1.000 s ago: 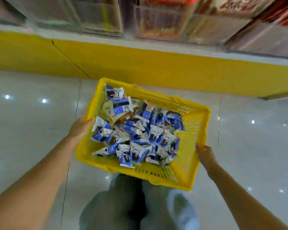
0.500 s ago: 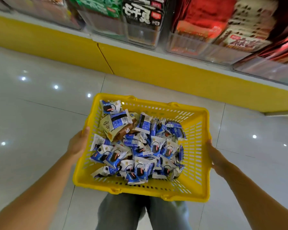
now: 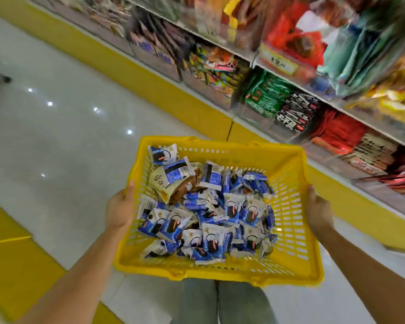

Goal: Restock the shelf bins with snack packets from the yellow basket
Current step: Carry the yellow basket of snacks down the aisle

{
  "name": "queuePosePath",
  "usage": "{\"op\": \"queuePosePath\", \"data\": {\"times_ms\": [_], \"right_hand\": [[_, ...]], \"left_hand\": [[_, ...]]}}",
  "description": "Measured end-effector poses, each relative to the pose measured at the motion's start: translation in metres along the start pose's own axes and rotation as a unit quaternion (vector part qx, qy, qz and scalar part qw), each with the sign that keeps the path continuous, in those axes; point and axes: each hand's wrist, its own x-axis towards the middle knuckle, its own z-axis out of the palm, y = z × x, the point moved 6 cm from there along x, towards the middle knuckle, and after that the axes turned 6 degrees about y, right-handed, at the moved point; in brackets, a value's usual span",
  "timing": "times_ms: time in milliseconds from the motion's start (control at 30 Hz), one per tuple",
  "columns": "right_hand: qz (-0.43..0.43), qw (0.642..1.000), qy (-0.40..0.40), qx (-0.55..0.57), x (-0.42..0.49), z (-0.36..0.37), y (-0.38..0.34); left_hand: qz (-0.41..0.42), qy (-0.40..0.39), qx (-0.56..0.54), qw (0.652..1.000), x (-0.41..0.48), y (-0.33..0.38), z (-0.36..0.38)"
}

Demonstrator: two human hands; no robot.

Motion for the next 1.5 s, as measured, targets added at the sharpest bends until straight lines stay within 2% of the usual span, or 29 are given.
{"op": "queuePosePath", "data": {"times_ms": [233, 433, 733, 867, 1033, 1200, 1300, 1500], "right_hand": [[-0.163, 0.987, -0.006, 0.013, -0.055, 0.002, -0.172], [-0.260, 0.965, -0.018, 0.036, -0.083, 0.018, -0.302], [-0.353, 0.933, -0.074, 0.009, -0.097, 0.095, -0.485], [-0.394, 0.913, -0.096, -0.043, -0.120, 0.145, -0.565], [-0.449, 0.886, -0.108, -0.041, -0.171, 0.215, -0.662], [-0.482, 0.863, -0.141, -0.047, -0.227, 0.275, -0.752], [-0.500, 0.853, -0.138, -0.049, -0.251, 0.303, -0.803], [-0.496, 0.855, -0.149, -0.028, -0.274, 0.365, -0.908]], "left_hand": [[-0.070, 0.101, -0.099, 0.987, 0.032, -0.021, -0.135], [-0.109, 0.169, -0.149, 0.968, 0.074, -0.020, -0.212], [-0.174, 0.229, -0.153, 0.946, 0.154, -0.028, -0.288], [-0.201, 0.267, -0.169, 0.927, 0.183, -0.052, -0.319], [-0.226, 0.290, -0.184, 0.912, 0.234, -0.095, -0.359], [-0.262, 0.317, -0.183, 0.893, 0.293, -0.130, -0.412], [-0.267, 0.310, -0.170, 0.896, 0.341, -0.142, -0.441], [-0.265, 0.320, -0.173, 0.893, 0.454, -0.142, -0.499]]}}
